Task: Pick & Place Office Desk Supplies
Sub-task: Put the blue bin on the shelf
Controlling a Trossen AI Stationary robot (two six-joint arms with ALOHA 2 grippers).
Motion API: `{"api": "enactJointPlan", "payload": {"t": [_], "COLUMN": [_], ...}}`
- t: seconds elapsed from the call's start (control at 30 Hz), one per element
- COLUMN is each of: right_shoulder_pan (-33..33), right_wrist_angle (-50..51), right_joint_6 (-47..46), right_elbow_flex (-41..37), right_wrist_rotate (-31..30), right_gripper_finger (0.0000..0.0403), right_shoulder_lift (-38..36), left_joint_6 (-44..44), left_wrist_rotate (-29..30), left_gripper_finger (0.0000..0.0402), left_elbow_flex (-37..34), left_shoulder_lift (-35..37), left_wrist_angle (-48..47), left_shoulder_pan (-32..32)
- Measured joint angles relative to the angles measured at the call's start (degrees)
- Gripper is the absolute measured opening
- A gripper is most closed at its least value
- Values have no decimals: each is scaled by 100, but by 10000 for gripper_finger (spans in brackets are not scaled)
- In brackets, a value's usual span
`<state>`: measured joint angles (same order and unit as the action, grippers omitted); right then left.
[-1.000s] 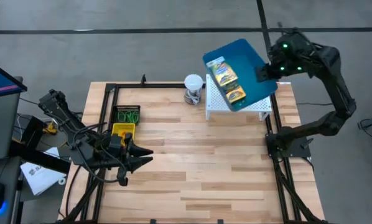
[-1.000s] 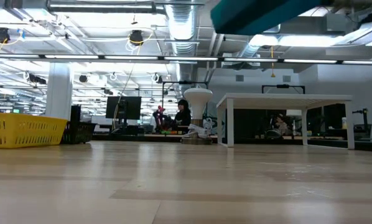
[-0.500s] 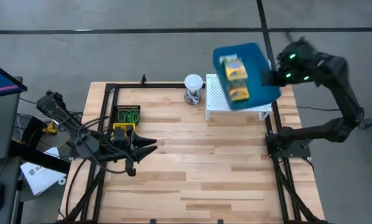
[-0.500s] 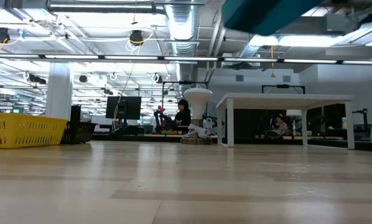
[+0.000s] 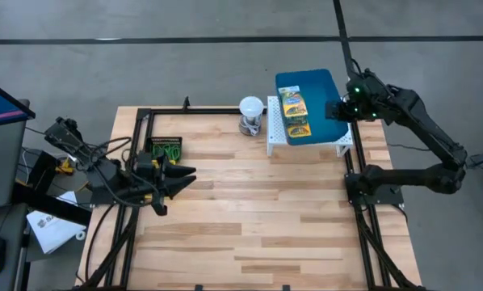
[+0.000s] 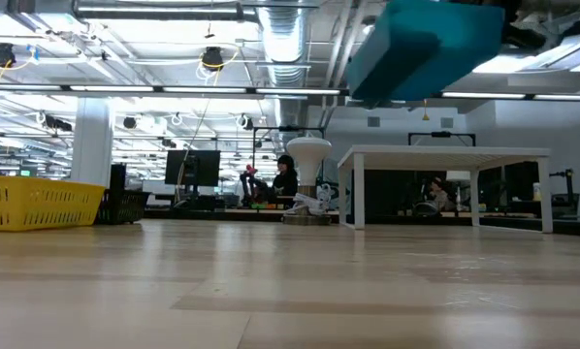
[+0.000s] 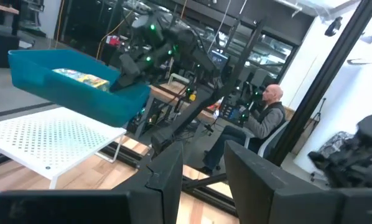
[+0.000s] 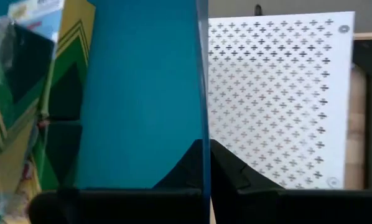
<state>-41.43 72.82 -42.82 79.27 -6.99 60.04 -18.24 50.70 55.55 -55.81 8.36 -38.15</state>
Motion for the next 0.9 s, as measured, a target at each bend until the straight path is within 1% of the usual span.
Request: {"api": "enactJointPlan", "payload": {"t": [0.17, 0.37, 0.6, 0.73, 0.9], "right_shoulder_pan": [-377, -996, -1501, -1750, -2137], "right_wrist_angle": [-134, -164, -184, -443, -675], "right_joint_6": [297, 711, 1143, 1147, 1201], "right_elbow_flex": [-235, -431, -792, -1250, -2041], "right_wrist_rotate": [97, 260, 357, 613, 875], "right_gripper_finger": [0, 0, 0, 0, 0], "right_shoulder_lift": [-216, -389, -455, -672, -1076], "left_joint_6": [30, 37, 26, 13, 7], "left_wrist_rotate": [48, 55, 22, 2, -2], "left_gripper_finger": [113, 113, 113, 113, 113], "left_elbow_flex": [0, 0, 0, 0, 0], "left_shoulder_lift": [169, 191, 181, 181, 181], "left_wrist_angle": [-100, -107, -105, -105, -105], "left_shoulder_pan": [62, 350, 661, 753, 861]}}
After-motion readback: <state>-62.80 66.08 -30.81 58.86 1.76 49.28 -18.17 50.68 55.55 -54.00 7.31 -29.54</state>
